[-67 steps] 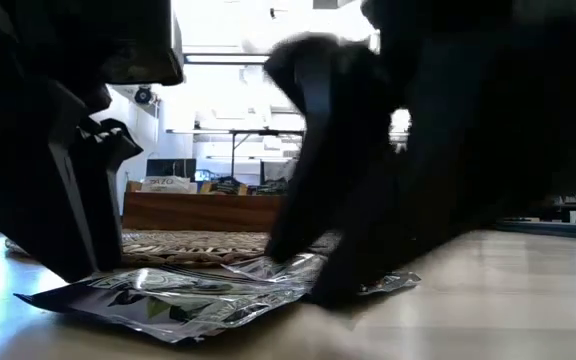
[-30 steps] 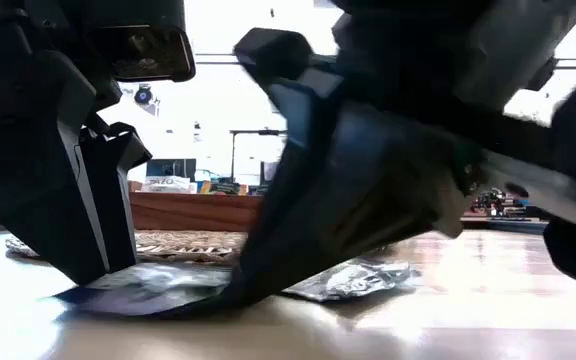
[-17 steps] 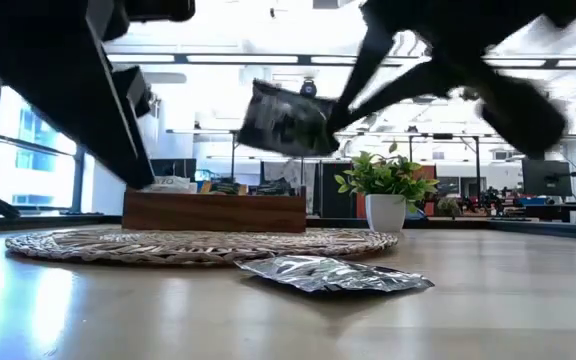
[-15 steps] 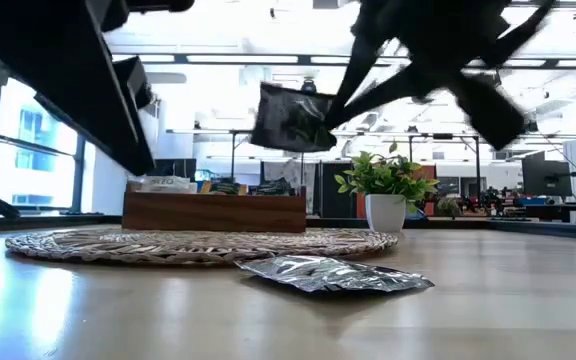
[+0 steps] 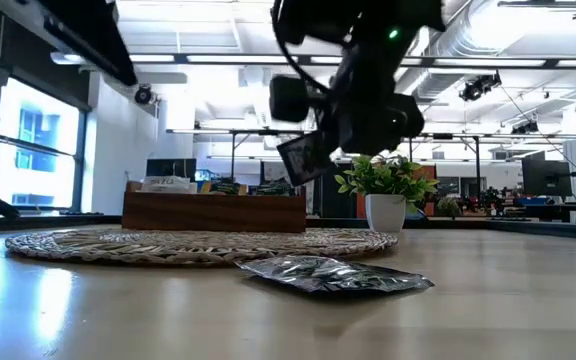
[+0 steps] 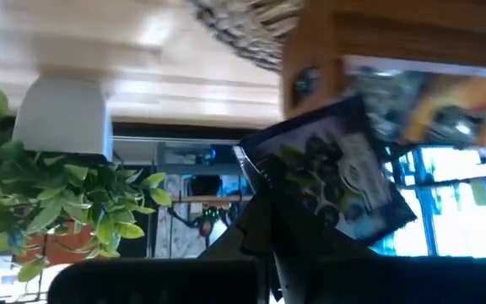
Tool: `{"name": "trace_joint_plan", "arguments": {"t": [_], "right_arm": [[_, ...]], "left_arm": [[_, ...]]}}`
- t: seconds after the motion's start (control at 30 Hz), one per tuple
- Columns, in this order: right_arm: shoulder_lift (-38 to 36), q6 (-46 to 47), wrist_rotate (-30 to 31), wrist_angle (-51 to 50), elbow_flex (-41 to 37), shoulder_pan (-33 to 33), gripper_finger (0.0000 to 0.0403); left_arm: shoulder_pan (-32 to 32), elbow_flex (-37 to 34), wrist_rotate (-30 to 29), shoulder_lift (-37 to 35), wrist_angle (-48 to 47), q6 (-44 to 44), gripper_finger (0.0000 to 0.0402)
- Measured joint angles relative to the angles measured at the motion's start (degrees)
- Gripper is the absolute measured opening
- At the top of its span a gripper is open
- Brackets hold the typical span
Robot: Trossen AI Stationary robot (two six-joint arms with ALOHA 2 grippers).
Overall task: Pick & Place Tea
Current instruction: Put the violet tea packet into the right compartment of the wooden organizer
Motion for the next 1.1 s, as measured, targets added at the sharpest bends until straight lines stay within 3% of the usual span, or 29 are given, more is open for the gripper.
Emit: {"name": "trace_joint_plan", "arguments": {"t": [0.17,0.33,0.67,0.9,1.1], "right_arm": [[0.0,-7.2,-3.5,2.6,0.0,-4.5,0.0001],[0.0,-12.5,-12.7,7.7,0.0,-6.6,0.0002],[0.0,-13.8,-22.0,19.3,0.0,-7.6,0.0003],[0.0,-11.7,-19.0,19.6,0.0,-9.8,0.0004],[-0.1,-6.2,-21.0,21.2,0.0,-10.5,0.0005]], "left_arm": [[0.0,0.0,-3.7,-5.0,-5.4,-0.9,0.0156],[0.0,0.0,-6.6,-8.1,-12.0,-4.4,0.0156],[0.0,0.0,-10.3,-9.2,-23.1,-15.3,0.0156],[0.0,0.0,-10.5,-9.2,-24.0,-17.3,0.0156],[0.0,0.0,-10.9,-9.2,-24.1,-17.6,0.0156]]}}
